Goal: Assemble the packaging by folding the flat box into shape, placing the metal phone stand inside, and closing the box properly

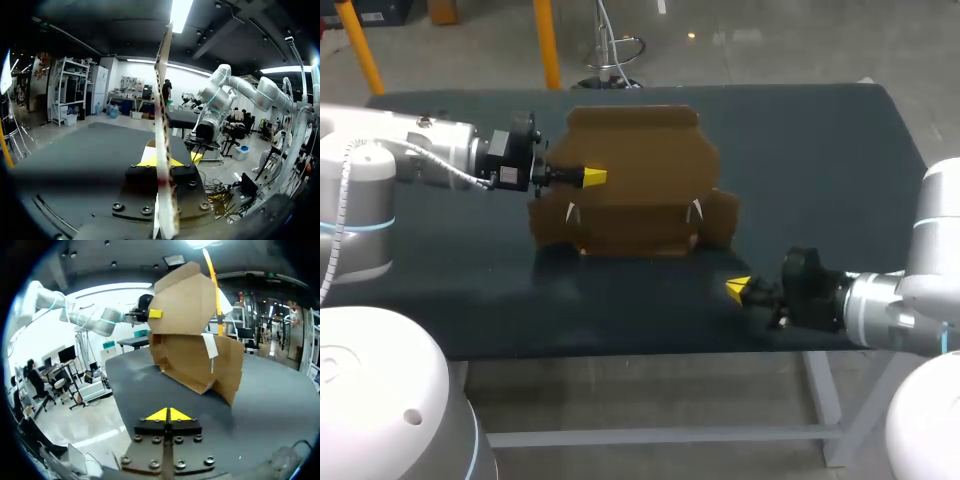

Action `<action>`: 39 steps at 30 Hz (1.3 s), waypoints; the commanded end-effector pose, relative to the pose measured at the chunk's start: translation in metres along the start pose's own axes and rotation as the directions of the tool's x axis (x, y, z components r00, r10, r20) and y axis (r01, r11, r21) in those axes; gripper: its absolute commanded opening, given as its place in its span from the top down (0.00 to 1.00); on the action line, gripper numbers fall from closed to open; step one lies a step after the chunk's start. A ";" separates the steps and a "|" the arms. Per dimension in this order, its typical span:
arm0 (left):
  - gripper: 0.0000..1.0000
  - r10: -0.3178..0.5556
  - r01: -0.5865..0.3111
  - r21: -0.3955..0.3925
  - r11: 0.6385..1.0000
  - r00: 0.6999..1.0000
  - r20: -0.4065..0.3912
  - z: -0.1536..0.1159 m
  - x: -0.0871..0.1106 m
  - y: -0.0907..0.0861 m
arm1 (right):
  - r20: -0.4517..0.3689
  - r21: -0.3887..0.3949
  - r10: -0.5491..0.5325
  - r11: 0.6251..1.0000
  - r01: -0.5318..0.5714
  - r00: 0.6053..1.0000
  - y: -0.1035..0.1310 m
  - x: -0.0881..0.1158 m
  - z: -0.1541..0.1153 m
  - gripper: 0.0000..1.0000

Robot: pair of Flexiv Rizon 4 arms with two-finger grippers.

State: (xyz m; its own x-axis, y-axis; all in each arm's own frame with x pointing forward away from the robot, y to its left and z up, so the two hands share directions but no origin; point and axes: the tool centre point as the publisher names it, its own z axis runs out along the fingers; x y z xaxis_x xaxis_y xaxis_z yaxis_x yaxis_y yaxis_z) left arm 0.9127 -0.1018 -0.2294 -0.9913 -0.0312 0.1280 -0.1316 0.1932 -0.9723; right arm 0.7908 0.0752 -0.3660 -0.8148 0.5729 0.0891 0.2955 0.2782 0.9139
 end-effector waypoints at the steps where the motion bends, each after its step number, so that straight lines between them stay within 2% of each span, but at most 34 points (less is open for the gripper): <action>1: 1.00 0.000 0.000 0.000 1.000 1.000 -0.001 0.001 -0.001 0.003 | 0.022 -0.010 -0.008 1.000 0.008 1.000 -0.001 -0.006 -0.037 0.87; 3: 1.00 0.000 0.000 0.000 1.000 1.000 -0.001 0.001 -0.001 0.003 | 0.039 -0.008 -0.015 1.000 0.015 0.999 -0.003 -0.012 -0.043 0.80; 6: 1.00 0.000 0.000 0.000 1.000 1.000 -0.001 0.001 -0.001 0.003 | 0.061 0.001 -0.034 0.999 0.034 0.998 -0.004 -0.021 -0.050 0.62; 9: 1.00 0.000 0.000 0.000 1.000 1.000 -0.001 0.001 -0.001 0.003 | 0.066 0.011 -0.059 0.998 0.059 0.996 -0.004 -0.027 -0.052 0.51; 10: 1.00 0.000 0.000 0.000 1.000 1.000 -0.001 0.001 -0.001 0.003 | 0.061 0.015 -0.070 0.998 0.069 0.996 -0.004 -0.031 -0.053 0.39; 11: 1.00 0.000 0.000 0.000 1.000 1.000 -0.001 0.001 -0.001 0.003 | 0.060 0.017 -0.077 0.997 0.076 0.995 -0.004 -0.034 -0.053 0.33; 13: 1.00 0.000 0.000 0.000 1.000 1.000 -0.001 0.001 -0.001 0.003 | 0.046 0.023 -0.095 0.995 0.094 0.994 -0.003 -0.040 -0.052 0.20; 16: 1.00 0.000 0.000 0.000 1.000 1.000 -0.001 0.001 -0.001 0.003 | 0.030 0.037 -0.116 0.993 0.115 0.993 -0.002 -0.048 -0.047 0.08; 26: 1.00 0.000 0.000 0.000 1.000 1.000 -0.001 0.001 -0.001 0.003 | -0.027 0.047 -0.152 0.987 0.153 0.988 0.006 -0.079 -0.023 0.07; 39: 1.00 0.000 0.000 0.000 1.000 1.000 -0.001 0.001 -0.001 0.003 | -0.084 0.044 -0.184 0.981 0.188 0.979 0.020 -0.109 0.019 0.12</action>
State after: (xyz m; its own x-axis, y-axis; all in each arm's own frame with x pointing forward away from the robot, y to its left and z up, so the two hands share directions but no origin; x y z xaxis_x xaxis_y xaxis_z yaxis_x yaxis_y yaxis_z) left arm 0.9127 -0.1018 -0.2294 -0.9913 -0.0313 0.1280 -0.1316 0.1932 -0.9723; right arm 0.8809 0.0262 -0.3579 -0.8838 0.4639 -0.0603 0.1567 0.4149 0.8963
